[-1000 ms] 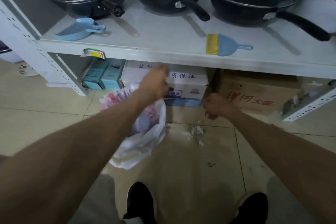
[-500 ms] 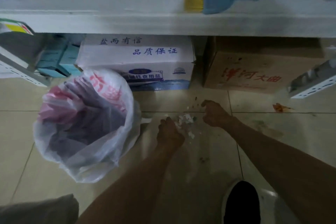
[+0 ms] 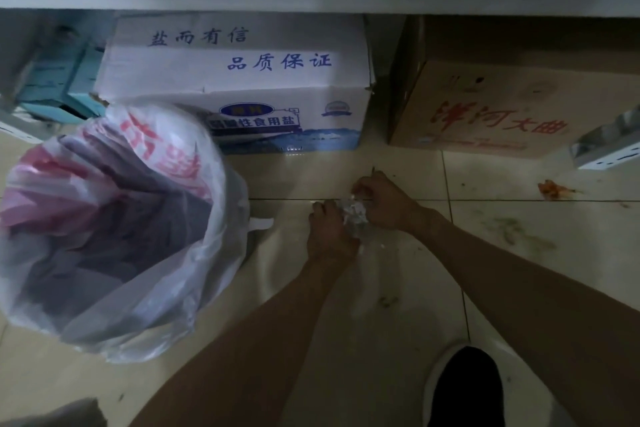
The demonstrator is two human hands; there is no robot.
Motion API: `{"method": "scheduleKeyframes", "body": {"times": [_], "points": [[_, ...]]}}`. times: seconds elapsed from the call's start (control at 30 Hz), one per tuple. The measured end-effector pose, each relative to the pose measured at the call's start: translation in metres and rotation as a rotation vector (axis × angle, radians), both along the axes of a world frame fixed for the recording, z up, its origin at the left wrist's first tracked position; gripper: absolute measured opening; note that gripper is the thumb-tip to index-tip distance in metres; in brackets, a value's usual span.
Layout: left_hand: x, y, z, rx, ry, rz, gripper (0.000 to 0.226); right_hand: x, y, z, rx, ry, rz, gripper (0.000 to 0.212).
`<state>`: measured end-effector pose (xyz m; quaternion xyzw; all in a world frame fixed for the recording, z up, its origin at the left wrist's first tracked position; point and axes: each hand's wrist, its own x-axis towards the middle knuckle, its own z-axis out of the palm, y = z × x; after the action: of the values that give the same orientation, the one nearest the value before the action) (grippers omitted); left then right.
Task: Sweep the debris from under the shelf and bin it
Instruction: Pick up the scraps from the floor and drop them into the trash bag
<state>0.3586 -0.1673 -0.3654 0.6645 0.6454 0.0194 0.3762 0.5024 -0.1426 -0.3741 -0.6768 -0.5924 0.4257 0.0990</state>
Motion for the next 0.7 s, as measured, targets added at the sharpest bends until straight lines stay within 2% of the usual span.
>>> {"method": "scheduleKeyframes", "body": {"times": [0.07,0.17,0.23,0.3,0.4,0.47,0.53,0.63,0.7], "points": [[-0.001,0.000,0.000,0.018,0.007,-0.009,0.067,0.000,-0.003,-0.003,-0.050,-0.014,-0.023,0.044],[-0.005,-0.003,0.004,0.040,0.124,-0.023,0.074,0.001,-0.009,0.001,-0.096,0.000,-0.058,0.046],[-0.007,-0.006,0.008,0.042,0.244,-0.035,0.088,0.003,-0.013,0.004,-0.078,0.002,-0.023,0.062],[-0.008,-0.008,0.010,0.001,0.286,0.001,0.098,0.003,-0.018,0.007,-0.123,-0.029,0.056,0.081],[-0.008,-0.008,0.009,-0.047,0.221,0.053,0.096,-0.003,-0.026,0.007,-0.150,-0.117,0.174,0.113],[-0.008,-0.007,0.009,-0.036,0.157,0.015,0.088,-0.009,-0.029,0.002,-0.104,-0.145,0.189,0.121],[-0.007,-0.007,0.009,-0.023,0.101,-0.030,0.081,-0.013,-0.030,-0.002,-0.051,-0.117,0.156,0.113],[-0.008,-0.006,0.008,0.012,0.019,-0.034,0.075,-0.014,-0.026,-0.002,0.007,-0.089,0.115,0.077],[-0.008,-0.006,0.007,0.032,-0.013,-0.067,0.068,-0.015,-0.023,-0.005,0.046,-0.106,0.117,0.064]]}}
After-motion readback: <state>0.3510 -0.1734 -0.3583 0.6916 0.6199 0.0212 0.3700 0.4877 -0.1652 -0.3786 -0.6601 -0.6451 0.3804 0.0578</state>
